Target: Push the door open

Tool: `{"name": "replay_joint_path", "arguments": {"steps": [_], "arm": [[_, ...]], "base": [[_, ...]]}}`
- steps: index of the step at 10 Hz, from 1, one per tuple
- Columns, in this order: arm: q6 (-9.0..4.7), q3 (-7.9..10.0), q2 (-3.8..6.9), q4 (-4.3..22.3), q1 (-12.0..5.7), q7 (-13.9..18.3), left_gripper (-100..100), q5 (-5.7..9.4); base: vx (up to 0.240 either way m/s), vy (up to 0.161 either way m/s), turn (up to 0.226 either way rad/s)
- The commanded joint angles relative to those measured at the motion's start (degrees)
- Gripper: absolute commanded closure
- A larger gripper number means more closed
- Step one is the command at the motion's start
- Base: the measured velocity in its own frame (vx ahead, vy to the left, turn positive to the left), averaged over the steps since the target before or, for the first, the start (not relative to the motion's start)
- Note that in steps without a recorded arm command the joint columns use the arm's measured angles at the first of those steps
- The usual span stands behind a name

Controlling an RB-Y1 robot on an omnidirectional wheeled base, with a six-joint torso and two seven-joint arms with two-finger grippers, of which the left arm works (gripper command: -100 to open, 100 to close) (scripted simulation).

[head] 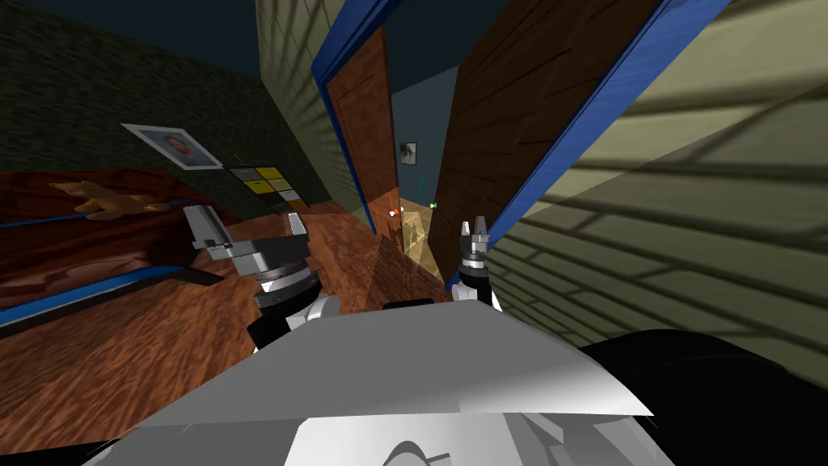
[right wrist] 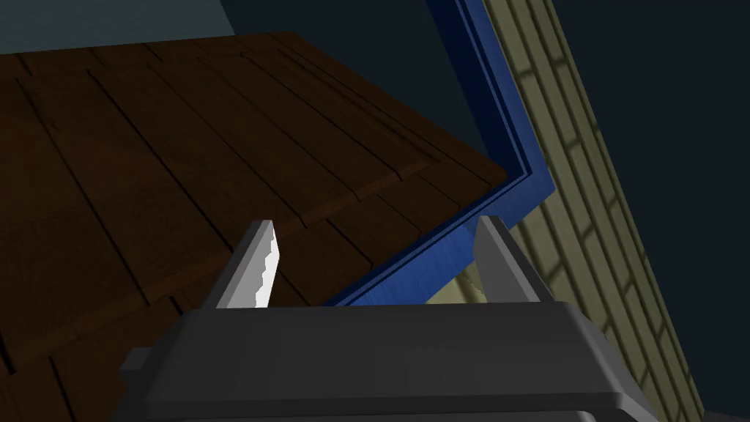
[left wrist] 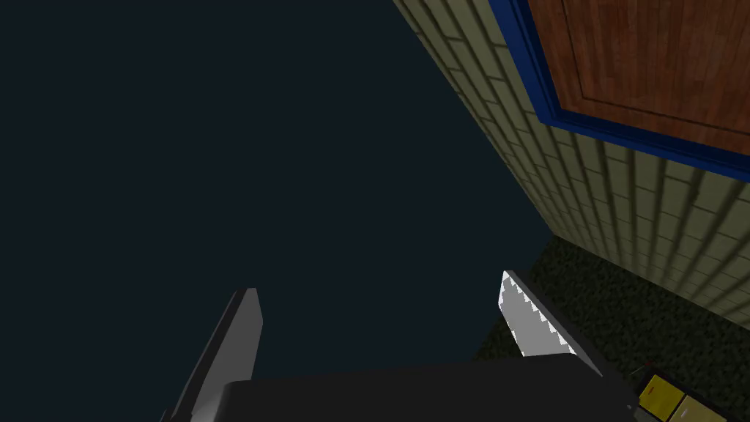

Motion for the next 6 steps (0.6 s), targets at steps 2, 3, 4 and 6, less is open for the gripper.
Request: {"name": "replay_joint_path", "arguments": {"steps": [2, 3, 4, 6], "arm": [[-0.57, -0.38, 0.99, 2.8, -0.34, 2.5, -100, 1.16], [-0.78, -0.52, 1.32, 3.9, -0.46, 3.4, -100, 1.59], [-1.07, -0.72, 1.7, 5.4, -0.64, 4.7, -100, 2.19], [-1.52, -1.02, 2.28, 7.6, -0.91, 6.6, -100, 3.1]], "base": [[0.091, 0.056, -0.261], [0.111, 0.095, -0.163], [0.108, 0.09, -0.241], [0.116, 0.091, -0.229]]}}
